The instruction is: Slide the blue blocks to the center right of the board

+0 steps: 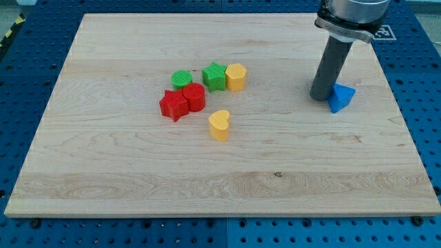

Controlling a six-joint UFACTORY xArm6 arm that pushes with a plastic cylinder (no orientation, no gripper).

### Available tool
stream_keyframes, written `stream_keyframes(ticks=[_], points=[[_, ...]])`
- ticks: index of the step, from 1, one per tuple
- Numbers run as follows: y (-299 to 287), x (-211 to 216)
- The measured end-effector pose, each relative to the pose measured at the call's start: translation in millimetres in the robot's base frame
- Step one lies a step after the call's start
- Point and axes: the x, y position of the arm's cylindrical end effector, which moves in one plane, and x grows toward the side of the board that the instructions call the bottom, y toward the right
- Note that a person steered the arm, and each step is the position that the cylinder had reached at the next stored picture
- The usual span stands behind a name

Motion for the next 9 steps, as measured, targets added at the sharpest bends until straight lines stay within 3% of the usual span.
stream_keyframes(ticks=[2,7,9], points=[[-46,-35],[8,-39],[-8,-39]])
